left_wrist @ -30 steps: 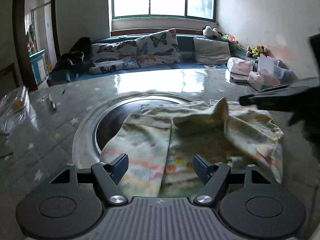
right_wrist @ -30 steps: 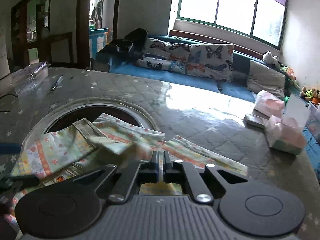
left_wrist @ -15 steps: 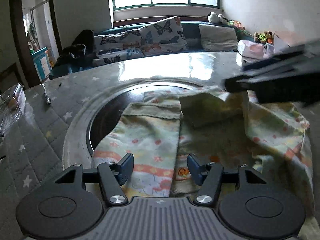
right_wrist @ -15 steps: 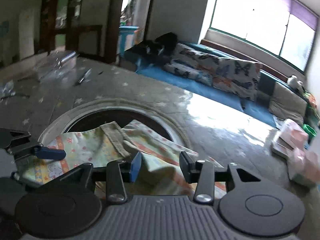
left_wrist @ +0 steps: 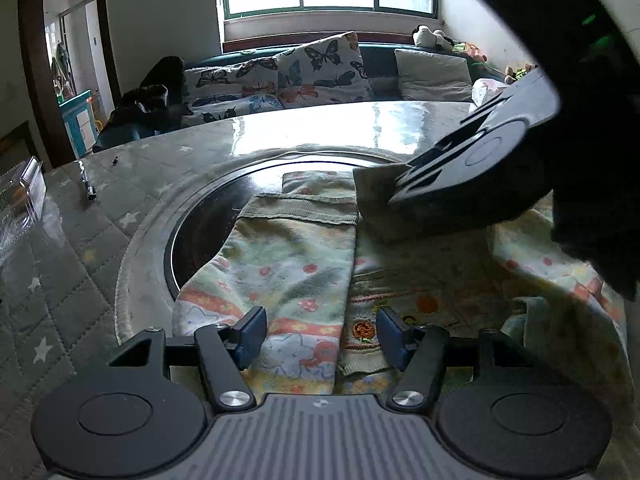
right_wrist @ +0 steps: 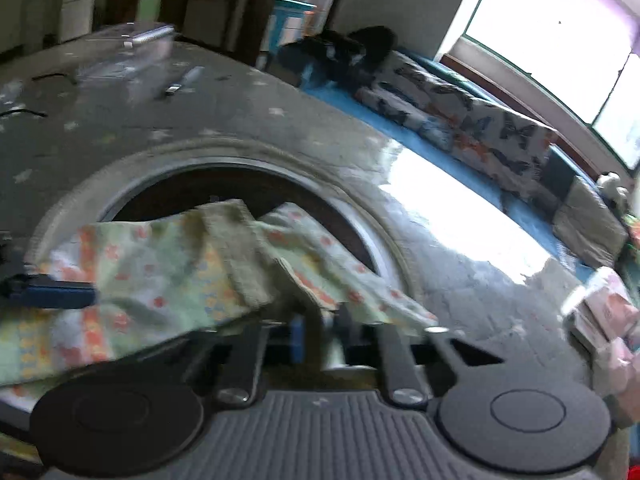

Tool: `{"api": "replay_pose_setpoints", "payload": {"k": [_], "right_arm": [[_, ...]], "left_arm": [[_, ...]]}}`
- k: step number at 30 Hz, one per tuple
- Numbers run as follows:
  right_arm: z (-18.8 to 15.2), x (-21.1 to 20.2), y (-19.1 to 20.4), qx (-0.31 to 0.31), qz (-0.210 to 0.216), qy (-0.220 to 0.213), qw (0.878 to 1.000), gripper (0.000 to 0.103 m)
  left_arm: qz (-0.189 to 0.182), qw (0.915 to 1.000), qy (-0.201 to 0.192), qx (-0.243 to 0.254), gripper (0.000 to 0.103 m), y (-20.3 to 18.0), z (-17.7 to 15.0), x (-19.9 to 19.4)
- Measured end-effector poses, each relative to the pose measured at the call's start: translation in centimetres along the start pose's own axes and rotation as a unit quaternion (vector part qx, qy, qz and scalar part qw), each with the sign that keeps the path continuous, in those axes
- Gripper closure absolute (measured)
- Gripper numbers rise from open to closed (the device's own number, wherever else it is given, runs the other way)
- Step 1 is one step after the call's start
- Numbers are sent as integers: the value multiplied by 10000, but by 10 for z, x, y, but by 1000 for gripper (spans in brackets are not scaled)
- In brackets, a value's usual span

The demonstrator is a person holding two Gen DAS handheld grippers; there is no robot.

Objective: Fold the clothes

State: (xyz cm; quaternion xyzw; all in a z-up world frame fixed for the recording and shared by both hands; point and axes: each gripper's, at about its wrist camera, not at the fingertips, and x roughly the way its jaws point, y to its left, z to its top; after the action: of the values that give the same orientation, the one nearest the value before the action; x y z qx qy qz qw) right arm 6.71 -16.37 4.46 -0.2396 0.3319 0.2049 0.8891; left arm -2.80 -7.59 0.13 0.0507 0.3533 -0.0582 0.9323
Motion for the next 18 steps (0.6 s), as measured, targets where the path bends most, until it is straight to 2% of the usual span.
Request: {"api": "replay_pose_setpoints", "payload": {"k": [2, 3, 6, 11, 18], "right_arm": [[3, -3, -2, 137, -35, -84, 9999, 100], [-10, -5, 0, 234, -32, -185, 9995, 100], [-17, -42, -22, 541, -323, -622, 9961, 100], [-43, -99, -59, 1093, -728, -1073, 9855, 101], [-109, -162, -100, 1834, -1436, -1137, 9658, 101]], "left_arm": [[7, 10000, 2, 15, 38, 0, 0, -1], [14, 10000, 3, 24, 38, 0, 0, -1], [18, 10000, 1, 44, 36, -3, 1, -2], [-124, 9997, -118, 152, 35, -13, 7, -13], [-264, 9987, -156, 410, 35, -31, 11, -15]]}}
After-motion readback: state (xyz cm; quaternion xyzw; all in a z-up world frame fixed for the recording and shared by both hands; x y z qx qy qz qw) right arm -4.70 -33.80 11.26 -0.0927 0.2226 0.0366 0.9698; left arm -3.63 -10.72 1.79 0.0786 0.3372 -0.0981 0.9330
